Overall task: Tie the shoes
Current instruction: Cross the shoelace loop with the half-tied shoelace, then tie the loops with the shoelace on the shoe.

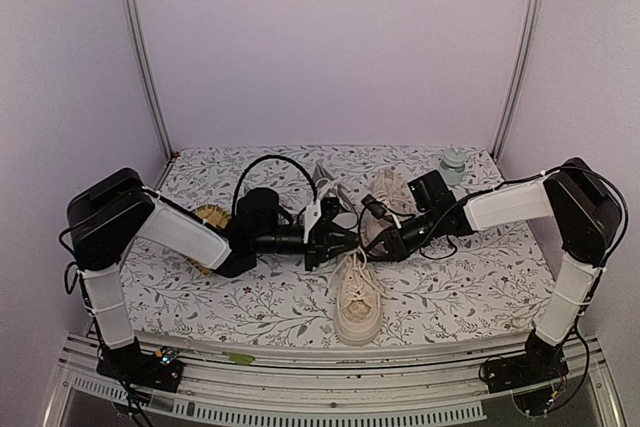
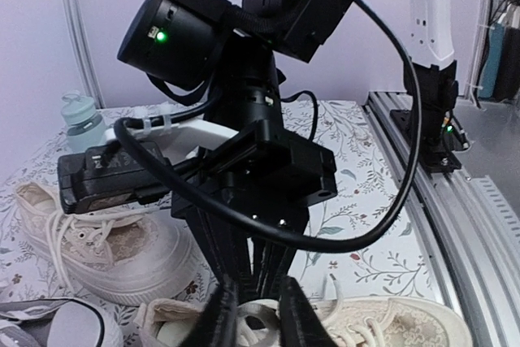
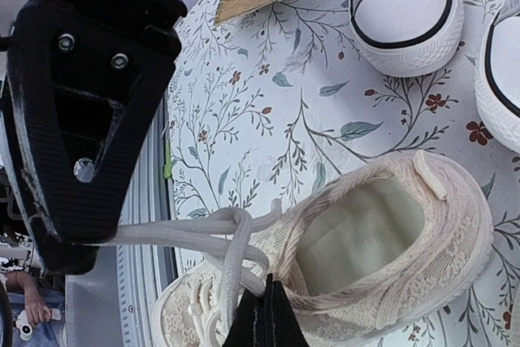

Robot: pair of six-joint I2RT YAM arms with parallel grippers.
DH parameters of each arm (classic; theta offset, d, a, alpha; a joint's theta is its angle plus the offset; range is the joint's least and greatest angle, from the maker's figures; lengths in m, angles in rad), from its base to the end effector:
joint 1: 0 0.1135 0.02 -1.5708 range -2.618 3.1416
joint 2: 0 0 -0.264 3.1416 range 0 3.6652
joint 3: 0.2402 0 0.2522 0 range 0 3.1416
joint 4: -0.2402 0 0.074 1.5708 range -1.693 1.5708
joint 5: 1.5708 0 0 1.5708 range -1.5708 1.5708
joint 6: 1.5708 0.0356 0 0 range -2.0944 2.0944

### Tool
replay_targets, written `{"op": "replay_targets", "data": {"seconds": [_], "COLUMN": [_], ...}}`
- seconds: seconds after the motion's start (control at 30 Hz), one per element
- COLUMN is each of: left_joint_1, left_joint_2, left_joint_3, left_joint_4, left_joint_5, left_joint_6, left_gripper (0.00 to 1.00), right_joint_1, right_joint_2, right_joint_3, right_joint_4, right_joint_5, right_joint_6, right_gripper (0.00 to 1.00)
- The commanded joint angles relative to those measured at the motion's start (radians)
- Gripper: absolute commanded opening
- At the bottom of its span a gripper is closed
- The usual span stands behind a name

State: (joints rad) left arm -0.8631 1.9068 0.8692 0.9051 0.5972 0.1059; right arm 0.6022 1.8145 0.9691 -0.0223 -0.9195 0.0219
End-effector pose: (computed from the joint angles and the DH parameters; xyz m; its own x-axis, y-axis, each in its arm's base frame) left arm 0.2356 -0.3061 0.1686 0.0193 0.1119 -0.9935 0.9942 0.1028 0.0309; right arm 0.2748 0.2232 0.1533 -0.6453 -0.4274 -0.6331 -0.7532 0.2177 0.6207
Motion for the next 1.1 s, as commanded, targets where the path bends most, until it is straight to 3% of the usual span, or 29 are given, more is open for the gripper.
{"op": "replay_targets", "data": {"seconds": [0.0, 0.03, 0.27, 0.77, 1.07], "left_joint_1": [0.002, 0.002, 0.005, 0.006, 0.01], "left_joint_2": [0.003, -0.001, -0.077, -0.106, -0.125], "left_joint_3": [0.017, 0.013, -0.094, -0.172, -0.199], "left_joint_4": [-0.04, -0.047, -0.058, -0.228, -0.302], "left_joint_5": [-0.027, -0.033, -0.202, -0.256, -0.304], "left_joint_6": [0.013, 0.012, -0.011, -0.086, -0.106], "left_gripper": [0.07, 0.0, 0.0, 0.0, 0.0], "right_joint_1": [0.008, 0.007, 0.008, 0.007, -0.001], "right_joint_2": [-0.045, -0.049, -0.118, -0.227, -0.212], "right_joint_3": [-0.001, -0.002, -0.05, -0.168, -0.182], "right_joint_4": [-0.022, -0.026, -0.055, -0.122, -0.127], "right_joint_5": [0.014, 0.023, 0.091, 0.214, 0.267], "right_joint_6": [-0.011, -0.011, -0.01, 0.02, 0.031], "right_gripper": [0.01, 0.01, 0.01, 0.01, 0.01]}}
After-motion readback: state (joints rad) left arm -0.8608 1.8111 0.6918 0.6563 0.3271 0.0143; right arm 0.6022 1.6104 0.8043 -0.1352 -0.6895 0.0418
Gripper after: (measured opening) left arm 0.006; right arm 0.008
